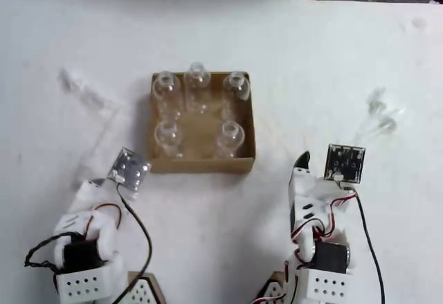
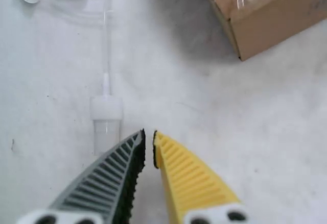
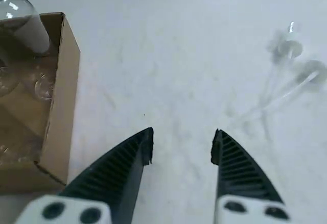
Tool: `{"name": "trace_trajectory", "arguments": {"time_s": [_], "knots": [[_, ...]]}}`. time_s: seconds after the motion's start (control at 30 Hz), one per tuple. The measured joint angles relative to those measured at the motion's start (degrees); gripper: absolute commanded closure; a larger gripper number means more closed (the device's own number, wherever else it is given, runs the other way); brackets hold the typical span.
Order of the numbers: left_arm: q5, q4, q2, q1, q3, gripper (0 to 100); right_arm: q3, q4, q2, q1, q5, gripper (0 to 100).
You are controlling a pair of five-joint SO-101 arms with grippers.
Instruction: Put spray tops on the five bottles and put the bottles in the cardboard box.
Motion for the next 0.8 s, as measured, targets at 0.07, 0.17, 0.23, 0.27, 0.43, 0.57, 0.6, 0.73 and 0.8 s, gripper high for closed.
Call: {"name": "trace_trajectory", "arguments": {"time_s": [0.07,0.17,0.23,0.27,0.43,0.57,0.6,0.73,0.8], "knots": [[0.0,0.0,0.0,0.0,0.0,96,0.0,0.0,0.0,0.0,0.0,83.4],[0.0,0.0,0.0,0.0,0.0,96,0.0,0.0,0.0,0.0,0.0,83.4],[0.0,0.0,0.0,0.0,0.0,96,0.0,0.0,0.0,0.0,0.0,83.4],[0.0,0.0,0.0,0.0,0.0,96,0.0,0.0,0.0,0.0,0.0,83.4],[0.0,1.1,0.0,-3.5,-4.2,96,0.0,0.0,0.0,0.0,0.0,83.3],[0.0,5.1,0.0,-9.0,-17.4,96,0.0,0.0,0.0,0.0,0.0,83.3],[0.0,6.2,0.0,-9.5,-21.2,96,0.0,0.0,0.0,0.0,0.0,83.3],[0.0,8.2,-0.9,-9.8,-33.4,96,0.0,0.0,0.0,0.0,0.0,83.3],[0.0,8.2,-0.9,-10.1,-36.7,96,0.0,0.0,0.0,0.0,0.0,83.3]]}}
